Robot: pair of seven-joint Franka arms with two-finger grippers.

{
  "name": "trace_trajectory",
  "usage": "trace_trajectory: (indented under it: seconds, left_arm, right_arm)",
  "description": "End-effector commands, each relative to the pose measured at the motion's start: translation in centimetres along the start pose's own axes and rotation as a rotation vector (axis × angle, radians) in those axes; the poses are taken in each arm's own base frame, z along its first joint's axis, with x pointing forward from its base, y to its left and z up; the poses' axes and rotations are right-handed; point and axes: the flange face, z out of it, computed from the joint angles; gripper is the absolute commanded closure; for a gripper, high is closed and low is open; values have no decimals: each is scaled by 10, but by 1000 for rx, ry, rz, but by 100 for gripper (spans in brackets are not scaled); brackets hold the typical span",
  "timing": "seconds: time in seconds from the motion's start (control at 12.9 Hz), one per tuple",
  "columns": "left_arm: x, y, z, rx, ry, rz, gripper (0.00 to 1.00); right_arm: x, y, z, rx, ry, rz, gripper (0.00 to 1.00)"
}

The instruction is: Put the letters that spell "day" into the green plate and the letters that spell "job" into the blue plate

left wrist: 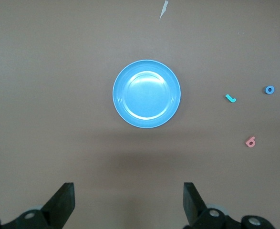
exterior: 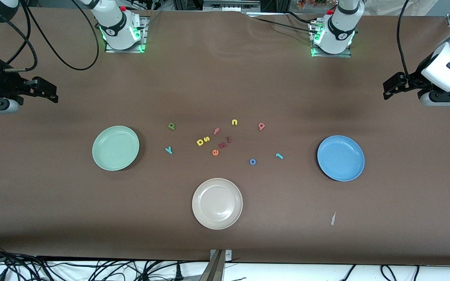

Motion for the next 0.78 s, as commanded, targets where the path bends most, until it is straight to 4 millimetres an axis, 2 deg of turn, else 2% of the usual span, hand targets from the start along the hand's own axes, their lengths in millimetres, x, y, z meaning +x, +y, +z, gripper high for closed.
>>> trace_trajectory:
  seconds: [0.0, 0.7]
  left_arm:
    - [-5, 1, -5, -21, 8, 20, 0]
    - [-5, 1, -5, -21, 6, 20, 0]
  right_arm:
    - [2, 0, -5, 2, 10, -1, 0]
    - [2, -1, -4, 8, 7, -8, 0]
